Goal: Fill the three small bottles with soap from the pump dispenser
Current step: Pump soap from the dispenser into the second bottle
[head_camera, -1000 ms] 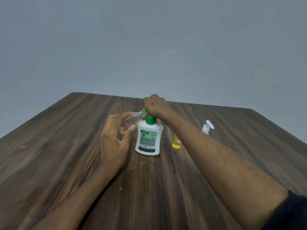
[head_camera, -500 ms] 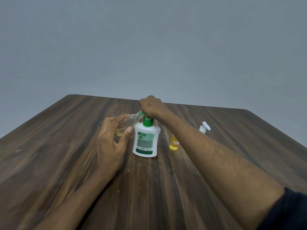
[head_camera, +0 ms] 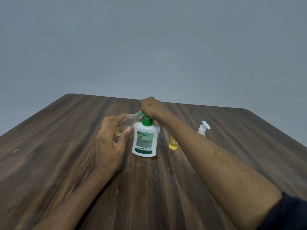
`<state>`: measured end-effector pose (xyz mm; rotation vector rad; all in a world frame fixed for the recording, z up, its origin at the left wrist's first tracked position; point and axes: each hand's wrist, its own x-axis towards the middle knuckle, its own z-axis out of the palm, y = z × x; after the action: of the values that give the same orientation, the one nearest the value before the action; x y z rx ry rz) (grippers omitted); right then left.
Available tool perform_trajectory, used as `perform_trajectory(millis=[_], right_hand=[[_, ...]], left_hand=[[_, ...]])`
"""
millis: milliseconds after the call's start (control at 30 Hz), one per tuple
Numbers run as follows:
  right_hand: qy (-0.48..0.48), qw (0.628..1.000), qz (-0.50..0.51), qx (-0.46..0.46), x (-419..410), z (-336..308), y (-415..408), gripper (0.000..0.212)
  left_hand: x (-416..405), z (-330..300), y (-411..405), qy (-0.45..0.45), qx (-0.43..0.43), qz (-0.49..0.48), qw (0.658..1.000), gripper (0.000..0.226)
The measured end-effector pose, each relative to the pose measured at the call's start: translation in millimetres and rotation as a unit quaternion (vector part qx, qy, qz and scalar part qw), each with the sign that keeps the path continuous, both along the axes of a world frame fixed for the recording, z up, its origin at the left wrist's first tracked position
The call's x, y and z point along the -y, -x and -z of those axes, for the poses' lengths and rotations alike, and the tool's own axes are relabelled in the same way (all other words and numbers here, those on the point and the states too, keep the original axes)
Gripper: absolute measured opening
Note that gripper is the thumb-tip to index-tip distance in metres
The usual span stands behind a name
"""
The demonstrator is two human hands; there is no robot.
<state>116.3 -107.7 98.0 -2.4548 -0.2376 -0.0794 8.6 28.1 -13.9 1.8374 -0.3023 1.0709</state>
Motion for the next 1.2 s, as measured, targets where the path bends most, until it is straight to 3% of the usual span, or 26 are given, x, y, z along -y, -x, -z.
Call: perform_trajectory(millis=[1200], right_hand=[[0.000, 1.000, 0.006, 0.006, -3.8, -4.6, 1.5, 0.026]], left_hand=[[0.6, -0.6, 0.2, -0.003, -0.002, -0.005, 1.000, 0.033]])
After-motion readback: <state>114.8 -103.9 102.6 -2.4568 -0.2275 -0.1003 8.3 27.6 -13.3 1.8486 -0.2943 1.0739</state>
